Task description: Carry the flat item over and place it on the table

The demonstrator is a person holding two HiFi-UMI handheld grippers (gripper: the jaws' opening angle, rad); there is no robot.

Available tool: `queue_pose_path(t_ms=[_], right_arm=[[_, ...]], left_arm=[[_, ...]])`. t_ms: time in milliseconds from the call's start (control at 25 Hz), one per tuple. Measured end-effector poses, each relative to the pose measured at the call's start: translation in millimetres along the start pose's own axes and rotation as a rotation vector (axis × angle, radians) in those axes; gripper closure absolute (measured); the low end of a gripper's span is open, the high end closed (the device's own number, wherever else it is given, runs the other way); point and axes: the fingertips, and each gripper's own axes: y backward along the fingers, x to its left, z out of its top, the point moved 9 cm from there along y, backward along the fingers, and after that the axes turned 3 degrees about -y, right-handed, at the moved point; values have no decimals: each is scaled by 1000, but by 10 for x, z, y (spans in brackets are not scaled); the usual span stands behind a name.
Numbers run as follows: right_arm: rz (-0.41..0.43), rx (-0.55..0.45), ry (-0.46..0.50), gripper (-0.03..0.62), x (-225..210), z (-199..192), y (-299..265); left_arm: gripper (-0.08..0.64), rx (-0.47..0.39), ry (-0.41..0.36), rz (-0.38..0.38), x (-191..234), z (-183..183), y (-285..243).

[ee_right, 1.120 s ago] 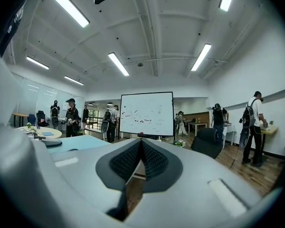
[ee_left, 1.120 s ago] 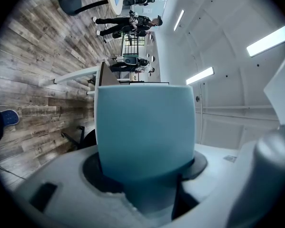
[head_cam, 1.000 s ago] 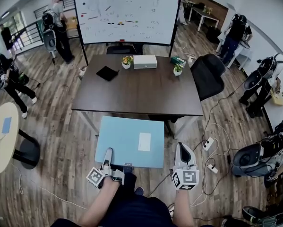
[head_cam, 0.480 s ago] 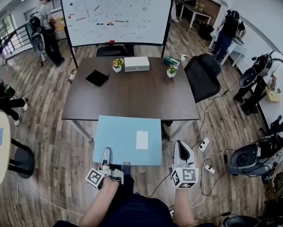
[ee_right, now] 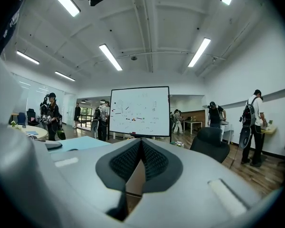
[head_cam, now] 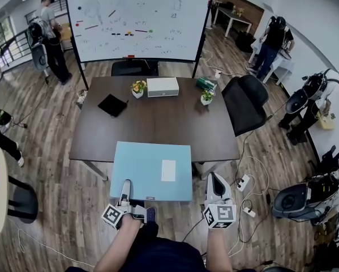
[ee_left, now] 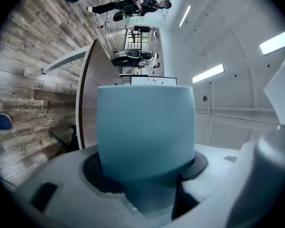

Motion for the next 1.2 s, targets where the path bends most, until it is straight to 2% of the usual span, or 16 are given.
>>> queue_pose_path(t_ms=[280,440,720,960,1200], right_arm=[[-13,8,13,581,95,105,-675],[-35,-7,14,581,115,188,-979],[-40,2,15,581,96,200,-1334],[-42,4,10,581,-139,184,-1685],[-14,-4,21,581,-493,236,-2314]], left_arm=[[304,18,3,20,99,317,-670],[304,45,3,1,113,454,-1056],[304,64,-6,21,214,531,-1550],[304,56,-17,41,343,509,-1992],[304,22,-25,29,410,424,-2542]])
